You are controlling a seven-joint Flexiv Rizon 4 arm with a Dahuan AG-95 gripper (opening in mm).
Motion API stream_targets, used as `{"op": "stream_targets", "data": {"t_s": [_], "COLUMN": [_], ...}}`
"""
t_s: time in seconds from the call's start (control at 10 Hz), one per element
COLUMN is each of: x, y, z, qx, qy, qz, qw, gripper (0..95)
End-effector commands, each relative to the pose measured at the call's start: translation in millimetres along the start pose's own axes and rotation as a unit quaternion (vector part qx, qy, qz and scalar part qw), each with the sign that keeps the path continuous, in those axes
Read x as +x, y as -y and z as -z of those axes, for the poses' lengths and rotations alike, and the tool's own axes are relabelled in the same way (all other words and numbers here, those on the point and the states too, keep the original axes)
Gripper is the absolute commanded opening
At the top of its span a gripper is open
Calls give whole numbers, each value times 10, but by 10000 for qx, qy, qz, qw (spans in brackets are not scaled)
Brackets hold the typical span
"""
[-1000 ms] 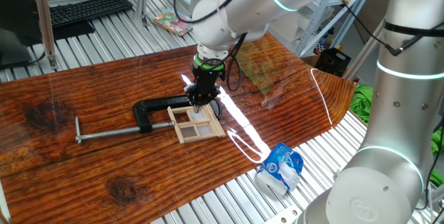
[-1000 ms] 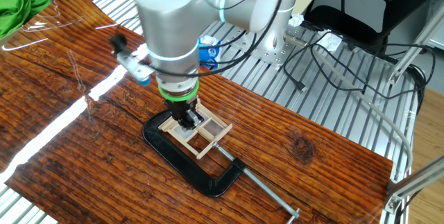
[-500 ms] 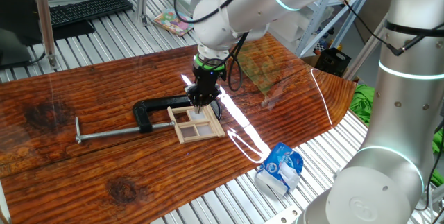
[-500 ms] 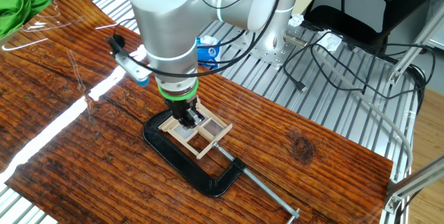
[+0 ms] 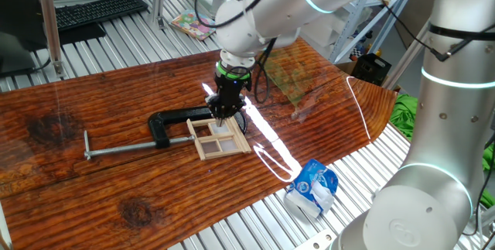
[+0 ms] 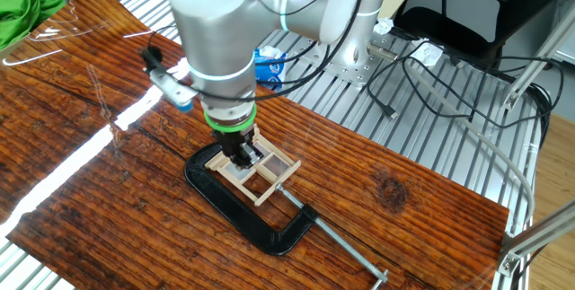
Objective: Close a sliding window
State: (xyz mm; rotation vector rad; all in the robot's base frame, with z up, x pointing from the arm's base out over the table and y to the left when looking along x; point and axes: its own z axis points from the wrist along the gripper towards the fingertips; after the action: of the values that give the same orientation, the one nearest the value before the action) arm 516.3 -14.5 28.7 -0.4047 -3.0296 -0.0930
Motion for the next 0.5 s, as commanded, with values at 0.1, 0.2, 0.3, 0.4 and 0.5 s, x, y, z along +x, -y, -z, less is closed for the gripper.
{"op": "stream_targets", "data": {"t_s": [0.1,0.2,0.3,0.4,0.5], "x": [-40,-42,-42,-43,-45], "y": [-12,-17,-18,-20,-22], "z": [-49,-64,-69,-73,-80], "qx": [60,162,147,146,141], "qy": [25,56,48,50,45], "qz": [-26,-5,-5,-16,-22], "qw": [10000,9999,9999,9999,9999], "gripper": [0,0,0,0,0]}}
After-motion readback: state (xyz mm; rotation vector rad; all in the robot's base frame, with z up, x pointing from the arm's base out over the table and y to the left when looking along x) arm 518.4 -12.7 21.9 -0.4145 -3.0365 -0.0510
